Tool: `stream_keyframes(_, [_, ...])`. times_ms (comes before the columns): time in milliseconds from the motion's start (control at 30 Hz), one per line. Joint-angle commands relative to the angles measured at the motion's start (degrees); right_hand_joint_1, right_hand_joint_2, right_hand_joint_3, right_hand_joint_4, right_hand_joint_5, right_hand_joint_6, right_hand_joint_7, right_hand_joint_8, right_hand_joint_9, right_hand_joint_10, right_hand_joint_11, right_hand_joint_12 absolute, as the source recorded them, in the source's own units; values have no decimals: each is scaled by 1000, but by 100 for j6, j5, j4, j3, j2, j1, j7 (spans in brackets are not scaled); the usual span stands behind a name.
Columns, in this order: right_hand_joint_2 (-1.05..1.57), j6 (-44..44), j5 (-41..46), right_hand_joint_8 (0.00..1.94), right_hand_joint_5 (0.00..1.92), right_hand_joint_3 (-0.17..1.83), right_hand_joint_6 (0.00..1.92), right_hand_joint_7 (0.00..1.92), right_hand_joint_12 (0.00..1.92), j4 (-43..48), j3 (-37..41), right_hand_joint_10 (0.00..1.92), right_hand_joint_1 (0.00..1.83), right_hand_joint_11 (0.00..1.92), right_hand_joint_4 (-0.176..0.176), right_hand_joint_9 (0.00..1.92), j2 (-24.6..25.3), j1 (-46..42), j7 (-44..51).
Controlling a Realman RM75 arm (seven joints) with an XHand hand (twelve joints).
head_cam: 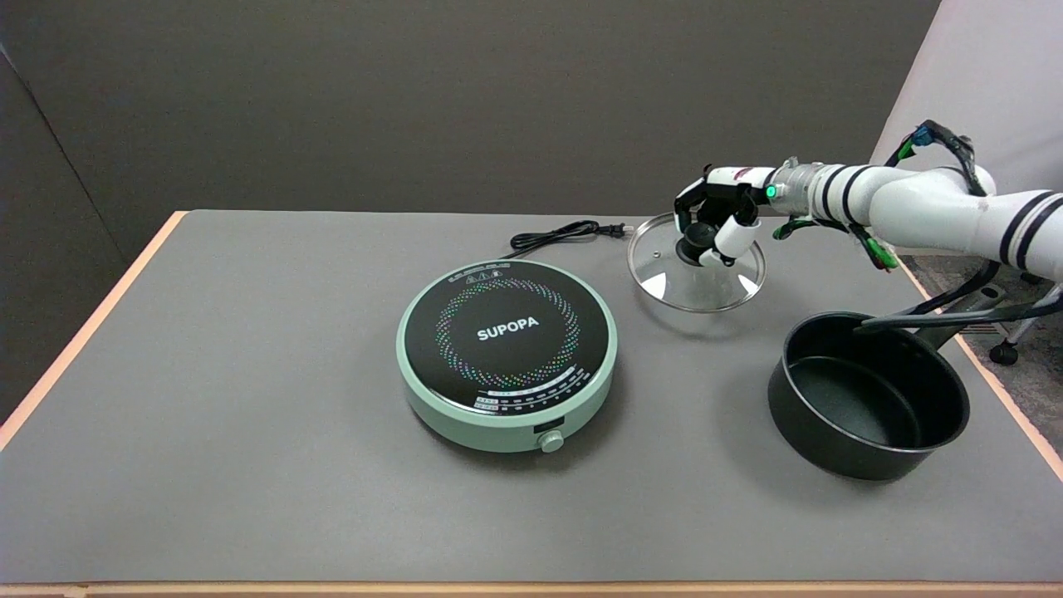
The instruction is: Place the pot lid onto the table.
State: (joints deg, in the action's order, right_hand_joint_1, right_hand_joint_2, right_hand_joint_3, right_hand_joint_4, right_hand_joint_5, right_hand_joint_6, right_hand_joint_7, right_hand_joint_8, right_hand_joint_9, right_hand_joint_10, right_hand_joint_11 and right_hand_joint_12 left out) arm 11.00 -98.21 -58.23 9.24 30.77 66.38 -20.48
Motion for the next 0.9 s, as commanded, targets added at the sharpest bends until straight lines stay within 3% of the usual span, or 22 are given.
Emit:
stream_keyframes(33, [745, -475, 20, 1401, 633, 846, 1484, 912, 1531, 1261, -13, 1818, 1371, 663, 176, 809, 594, -355, 5])
stream_keyframes(900, [733, -531, 36, 1407, 626, 870, 1492, 916, 1525, 1285, 100, 1808, 1373, 667, 176, 811, 658, -505, 18])
